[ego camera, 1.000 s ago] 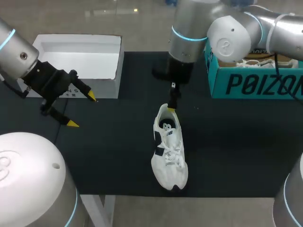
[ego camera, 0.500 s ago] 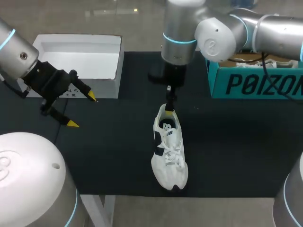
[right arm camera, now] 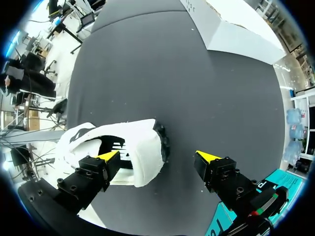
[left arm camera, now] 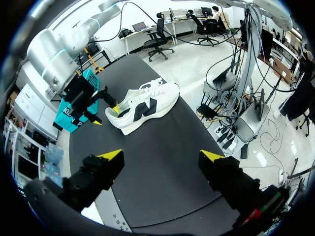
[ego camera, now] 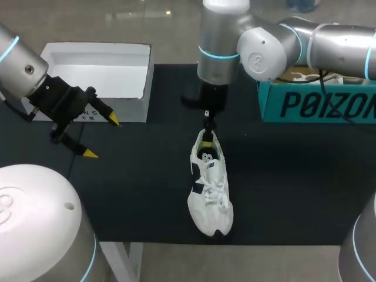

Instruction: Take the shoe out of the shoebox, open the shoe tongue, remove and reinsert the insole, then place the shoe into the shoebox

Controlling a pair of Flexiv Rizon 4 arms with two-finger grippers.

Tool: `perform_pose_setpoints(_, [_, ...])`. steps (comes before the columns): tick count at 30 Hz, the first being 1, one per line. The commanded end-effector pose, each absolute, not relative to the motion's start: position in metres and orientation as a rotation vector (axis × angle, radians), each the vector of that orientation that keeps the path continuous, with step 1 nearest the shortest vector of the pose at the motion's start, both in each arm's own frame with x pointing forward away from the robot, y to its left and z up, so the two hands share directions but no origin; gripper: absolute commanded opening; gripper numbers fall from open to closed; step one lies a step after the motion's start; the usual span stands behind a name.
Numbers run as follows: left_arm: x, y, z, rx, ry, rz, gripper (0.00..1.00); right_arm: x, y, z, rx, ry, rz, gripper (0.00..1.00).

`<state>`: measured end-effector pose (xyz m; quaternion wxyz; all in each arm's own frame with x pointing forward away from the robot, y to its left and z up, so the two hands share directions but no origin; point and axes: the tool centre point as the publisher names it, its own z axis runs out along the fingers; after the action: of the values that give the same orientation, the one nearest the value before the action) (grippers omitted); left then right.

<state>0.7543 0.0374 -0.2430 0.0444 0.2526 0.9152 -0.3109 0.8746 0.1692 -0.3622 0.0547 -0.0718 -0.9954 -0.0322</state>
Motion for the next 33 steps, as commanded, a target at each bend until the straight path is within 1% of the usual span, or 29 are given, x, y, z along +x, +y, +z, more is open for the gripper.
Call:
perform_pose_setpoints(1, [0.755,0.037,-0.243,0.773,2.8,-0.945,1.0,0.874,0.17,-0.368,-0.225,-3.017,-0.097,1.0])
perform_pose_setpoints(3, [0.755,0.037,-0.243,0.773,2.8,-0.945,1.0,0.873,0.17,-0.368,-0.229,-3.016,-0.098,1.0])
perform_pose_setpoints(4, [0.755,0.037,-0.243,0.773,2.8,-0.945,1.0,0.873,0.169,-0.368,-0.229,-3.015,-0.097,0.76])
perform_pose_setpoints(5, [0.755,0.037,-0.243,0.773,2.8,-0.945,1.0,0.872,0.169,-0.368,-0.235,-3.016,-0.097,0.44])
perform_pose_setpoints(6, [0.755,0.037,-0.243,0.773,2.8,-0.945,1.0,0.871,0.168,-0.368,-0.238,-3.017,-0.097,0.33])
perform_pose_setpoints(7, [0.755,0.037,-0.243,0.773,2.8,-0.945,1.0,0.871,0.168,-0.368,-0.242,-3.017,-0.096,0.12])
perform_pose_setpoints(8, [0.755,0.037,-0.243,0.773,2.8,-0.945,1.0,0.87,0.167,-0.369,-0.247,-3.018,-0.098,0.05])
perform_pose_setpoints(9, [0.755,0.037,-0.243,0.773,2.8,-0.945,1.0,0.869,0.166,-0.369,-0.251,-3.018,-0.099,0.02])
perform_pose_setpoints(10, [0.755,0.037,-0.243,0.773,2.8,-0.945,1.0,0.868,0.166,-0.37,-0.252,-3.017,-0.1,0.0])
perform_pose_setpoints(28, [0.755,0.037,-0.243,0.773,2.8,-0.945,1.0,0.857,0.166,-0.366,-0.251,-3.038,-0.116,0.0])
perform_pose_setpoints(33, [0.755,0.037,-0.243,0.773,2.8,-0.945,1.0,0.853,0.166,-0.357,-0.271,-3.063,-0.089,0.0])
